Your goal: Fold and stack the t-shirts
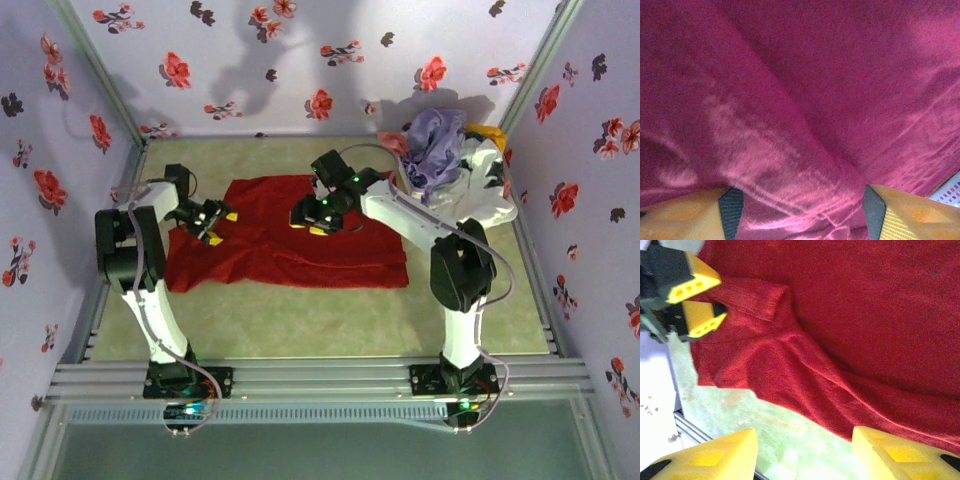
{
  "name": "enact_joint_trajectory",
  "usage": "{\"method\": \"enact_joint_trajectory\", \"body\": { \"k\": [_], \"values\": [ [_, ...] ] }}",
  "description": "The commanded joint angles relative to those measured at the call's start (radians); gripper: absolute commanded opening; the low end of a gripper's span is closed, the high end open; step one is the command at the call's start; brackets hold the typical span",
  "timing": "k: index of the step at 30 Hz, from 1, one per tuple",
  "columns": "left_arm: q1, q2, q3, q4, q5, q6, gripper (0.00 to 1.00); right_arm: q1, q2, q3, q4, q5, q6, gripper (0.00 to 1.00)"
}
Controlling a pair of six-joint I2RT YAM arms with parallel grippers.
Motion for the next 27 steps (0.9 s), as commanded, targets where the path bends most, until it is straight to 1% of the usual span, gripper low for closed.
{"method": "enact_joint_trajectory", "body": {
  "k": [1,4,7,10,14,17,19,21,23,27],
  "values": [
    [-0.005,0.035,0.059,0.015,0.024,-0.027,0.68,-0.018,-0.056,-0.065,0.035,0.011,-0.007,0.53],
    [-0.011,0.059,0.111,-0.003,0.025,-0.024,0.68,-0.029,-0.09,-0.125,0.059,0.015,-0.002,0.54],
    [-0.019,0.062,0.147,-0.006,-0.018,-0.024,0.68,-0.036,-0.107,-0.158,0.061,0.011,-0.004,0.53],
    [-0.024,0.081,0.168,0.016,-0.008,-0.051,0.68,-0.045,-0.124,-0.185,0.054,0.011,-0.021,0.53],
    [-0.038,0.117,0.231,0.014,-0.007,-0.053,0.68,-0.071,-0.171,-0.248,0.062,0.011,-0.022,0.54],
    [-0.047,0.172,0.317,0.023,0.033,-0.058,0.67,-0.085,-0.207,-0.279,0.058,0.015,-0.027,0.54],
    [-0.057,0.211,0.389,-0.002,0.048,-0.048,0.67,-0.091,-0.225,-0.286,0.047,0.016,-0.032,0.53],
    [-0.07,0.242,0.447,0.028,0.105,-0.054,0.66,-0.095,-0.246,-0.293,0.032,0.023,-0.041,0.54],
    [-0.078,0.249,0.464,0.066,0.148,-0.085,0.66,-0.098,-0.264,-0.299,0.018,0.027,-0.047,0.54],
    [-0.1,0.179,0.437,0.05,0.083,-0.08,0.66,-0.1,-0.301,-0.324,0.018,0.039,-0.039,0.54]
  ]
}}
